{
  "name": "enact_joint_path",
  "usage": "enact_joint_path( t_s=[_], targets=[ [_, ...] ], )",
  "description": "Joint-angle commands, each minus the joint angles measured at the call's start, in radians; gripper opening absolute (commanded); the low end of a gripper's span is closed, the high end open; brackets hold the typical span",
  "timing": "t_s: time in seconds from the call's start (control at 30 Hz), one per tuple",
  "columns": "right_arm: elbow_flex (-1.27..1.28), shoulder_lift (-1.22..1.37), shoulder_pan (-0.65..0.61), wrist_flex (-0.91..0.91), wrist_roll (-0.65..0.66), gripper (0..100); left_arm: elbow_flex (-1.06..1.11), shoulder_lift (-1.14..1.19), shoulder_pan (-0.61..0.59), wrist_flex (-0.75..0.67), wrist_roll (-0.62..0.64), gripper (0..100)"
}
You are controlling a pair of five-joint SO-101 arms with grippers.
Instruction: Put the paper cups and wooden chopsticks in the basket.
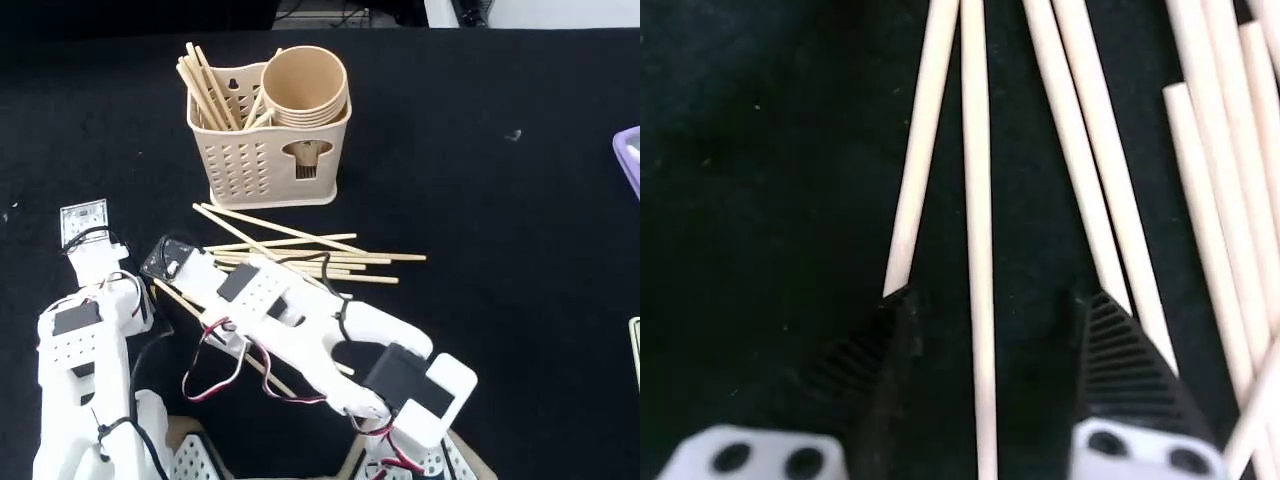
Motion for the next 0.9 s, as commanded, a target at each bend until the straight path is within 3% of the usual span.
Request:
enact_joint_path(
  t_s=[0.0, 0.17, 0.4, 0.5, 0.7, 0.87],
  targets=[
    [-0.038, -0.084, -0.009, 0.066, 0.035, 23.3, -0.008, -0.018, -0.004, -0.015, -0.009, 19],
    [0.042, -0.26, -0.015, 0.075, 0.032, 23.3, -0.008, -0.018, -0.004, -0.015, -0.009, 19],
    [0.263, -0.332, -0.025, -0.086, 0.031, 23.7, -0.01, -0.023, -0.008, -0.015, -0.009, 19],
    [0.292, -0.334, -0.023, -0.103, 0.009, 23.7, -0.024, -0.031, -0.071, -0.017, 0.006, 19],
    [0.291, -0.334, -0.028, -0.107, -0.054, 23.8, -0.061, -0.031, -0.263, -0.048, 0.19, 19],
    [0.3, -0.334, -0.028, -0.103, -0.054, 23.8, -0.065, -0.031, -0.282, -0.051, 0.212, 19]
  ],
)
